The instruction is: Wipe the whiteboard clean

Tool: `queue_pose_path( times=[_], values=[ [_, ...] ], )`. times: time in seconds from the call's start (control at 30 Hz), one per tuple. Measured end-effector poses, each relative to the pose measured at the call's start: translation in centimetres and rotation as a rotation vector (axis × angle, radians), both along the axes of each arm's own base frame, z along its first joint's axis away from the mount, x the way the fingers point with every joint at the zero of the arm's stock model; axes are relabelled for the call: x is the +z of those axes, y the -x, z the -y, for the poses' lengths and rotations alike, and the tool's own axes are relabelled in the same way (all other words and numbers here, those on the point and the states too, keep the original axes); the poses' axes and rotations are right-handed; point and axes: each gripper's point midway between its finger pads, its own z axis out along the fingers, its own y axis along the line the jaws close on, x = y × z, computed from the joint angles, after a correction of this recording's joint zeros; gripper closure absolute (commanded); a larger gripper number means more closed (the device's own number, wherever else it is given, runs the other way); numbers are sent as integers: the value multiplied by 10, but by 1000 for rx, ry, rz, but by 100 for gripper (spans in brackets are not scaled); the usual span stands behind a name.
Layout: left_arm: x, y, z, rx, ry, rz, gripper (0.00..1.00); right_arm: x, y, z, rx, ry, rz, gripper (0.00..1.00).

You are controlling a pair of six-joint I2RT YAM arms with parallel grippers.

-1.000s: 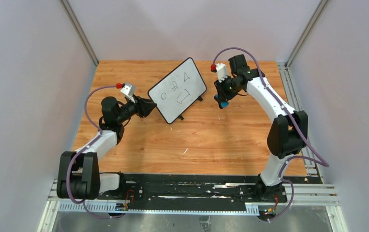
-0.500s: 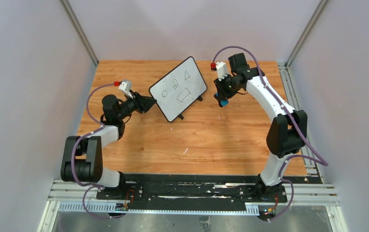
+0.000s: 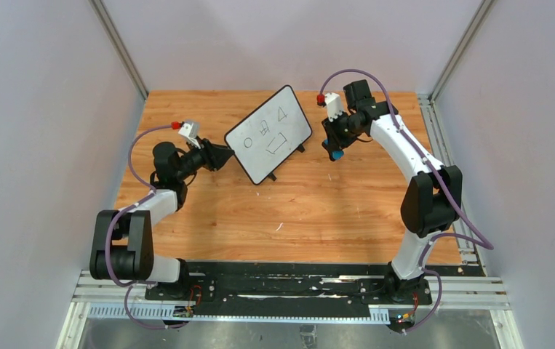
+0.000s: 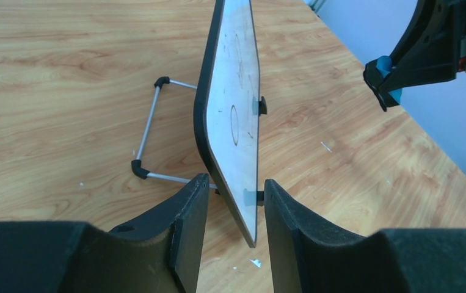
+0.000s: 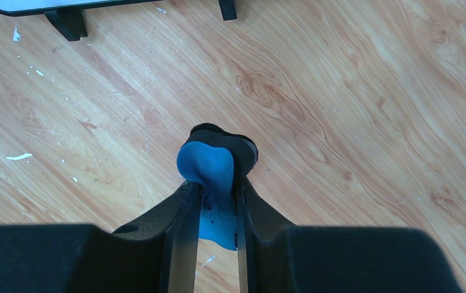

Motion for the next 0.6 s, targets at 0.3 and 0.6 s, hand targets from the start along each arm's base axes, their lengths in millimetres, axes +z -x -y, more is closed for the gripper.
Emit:
queue_pose_path(
  times=[0.3, 0.6],
  values=[
    [-12, -4, -5, 28, -36, -16, 57, 0, 0, 0, 1, 0, 1, 99],
    [-29, -8, -5, 31, -26, -66, 57, 3, -1, 0, 6, 2, 13, 99]
  ],
)
